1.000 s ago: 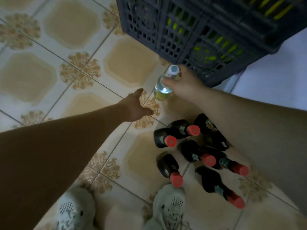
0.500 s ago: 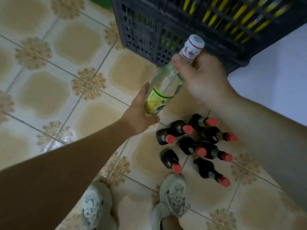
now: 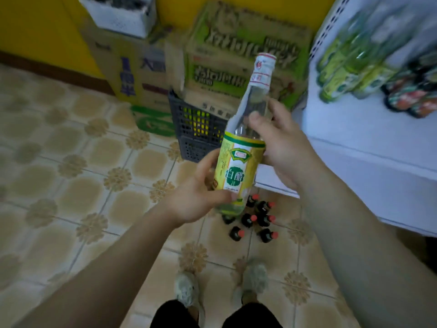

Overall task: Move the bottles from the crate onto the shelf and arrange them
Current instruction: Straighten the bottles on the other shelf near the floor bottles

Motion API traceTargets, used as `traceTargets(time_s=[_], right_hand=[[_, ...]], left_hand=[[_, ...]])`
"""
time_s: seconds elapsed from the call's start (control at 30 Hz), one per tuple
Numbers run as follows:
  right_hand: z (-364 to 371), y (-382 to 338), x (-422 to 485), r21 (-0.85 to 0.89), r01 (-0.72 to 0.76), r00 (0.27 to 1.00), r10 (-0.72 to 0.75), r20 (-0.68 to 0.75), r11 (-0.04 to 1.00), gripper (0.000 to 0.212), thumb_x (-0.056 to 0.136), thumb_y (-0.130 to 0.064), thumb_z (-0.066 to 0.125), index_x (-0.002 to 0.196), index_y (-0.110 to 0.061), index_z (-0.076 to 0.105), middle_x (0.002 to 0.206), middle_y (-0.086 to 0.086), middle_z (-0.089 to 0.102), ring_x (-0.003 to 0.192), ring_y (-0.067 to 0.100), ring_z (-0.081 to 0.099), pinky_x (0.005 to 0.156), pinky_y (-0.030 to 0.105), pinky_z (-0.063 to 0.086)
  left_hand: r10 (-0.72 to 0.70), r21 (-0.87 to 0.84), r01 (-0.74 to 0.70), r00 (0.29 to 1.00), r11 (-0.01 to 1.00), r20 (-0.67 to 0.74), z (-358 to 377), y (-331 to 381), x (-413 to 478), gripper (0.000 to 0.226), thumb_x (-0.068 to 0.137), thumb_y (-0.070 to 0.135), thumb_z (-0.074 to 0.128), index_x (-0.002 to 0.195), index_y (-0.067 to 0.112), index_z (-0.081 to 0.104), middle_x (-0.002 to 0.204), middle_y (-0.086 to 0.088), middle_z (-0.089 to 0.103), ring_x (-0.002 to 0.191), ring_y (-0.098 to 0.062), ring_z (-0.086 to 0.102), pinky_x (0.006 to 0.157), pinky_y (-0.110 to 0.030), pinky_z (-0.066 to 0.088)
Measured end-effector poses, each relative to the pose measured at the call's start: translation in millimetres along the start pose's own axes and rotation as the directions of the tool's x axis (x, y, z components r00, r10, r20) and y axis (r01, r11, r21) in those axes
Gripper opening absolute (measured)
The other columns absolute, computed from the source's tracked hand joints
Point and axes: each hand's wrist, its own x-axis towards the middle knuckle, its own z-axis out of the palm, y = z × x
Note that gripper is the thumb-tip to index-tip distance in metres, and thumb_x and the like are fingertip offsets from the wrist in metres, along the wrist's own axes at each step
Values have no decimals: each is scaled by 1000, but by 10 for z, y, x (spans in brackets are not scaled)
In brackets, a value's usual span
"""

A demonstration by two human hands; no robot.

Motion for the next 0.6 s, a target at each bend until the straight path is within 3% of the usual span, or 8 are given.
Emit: traceTargets(time_s=[0.07,0.17,0.3,0.4,0.47,0.6], right_hand=[[-170,-374,-267,0,37,999,-37,-18,999,52,82,-50,62,131,-40,47,124,-6,62,108,12,63,92,53,52],[-481,-737,-652,26,107,992,-105,-72,994,37,94,-36,57,130,-38,50,123,-4,63,107,13,64,91,50,52],[-979,-960,-1139,41,194,971,-186,-153,980,27,96,-29,55,120,-41,53,108,-8,68,87,0,68,67,28,56],[-1438,-976,-1471,42,231,951,-217,-221,972,27,96,-23,56,120,-34,56,93,-10,71,79,1,69,62,25,54],[-1783,-924,-1673,44,243,939,-224,-262,969,27,96,-20,55,120,-32,56,88,-12,73,79,6,70,62,25,54],[-2502,-776,-2000,-7,244,922,-234,-309,970,24,96,-22,53,108,-42,53,88,-15,72,80,4,70,63,23,55]], left_hand=[[56,11,-57,997,998,54,104,394,-195,87,62,15,74,138,32,36,114,-9,68,105,-34,63,93,-57,48],[118,53,-126,983,991,139,382,836,-425,74,66,9,69,124,44,40,103,5,73,96,-19,68,83,-40,55],[165,123,-201,954,972,251,899,1137,-524,81,70,10,73,134,40,35,108,-4,71,99,-26,67,87,-44,53],[193,156,-244,939,957,285,1388,1243,-473,74,78,2,72,128,45,39,97,13,72,90,-9,69,79,-28,56],[182,188,-249,932,950,314,1770,1251,-415,78,74,11,76,131,49,39,103,13,70,99,-13,67,87,-36,55],[182,204,-266,917,942,354,2579,1210,-255,84,59,29,81,128,56,40,121,-14,60,106,-31,63,96,-52,48]])
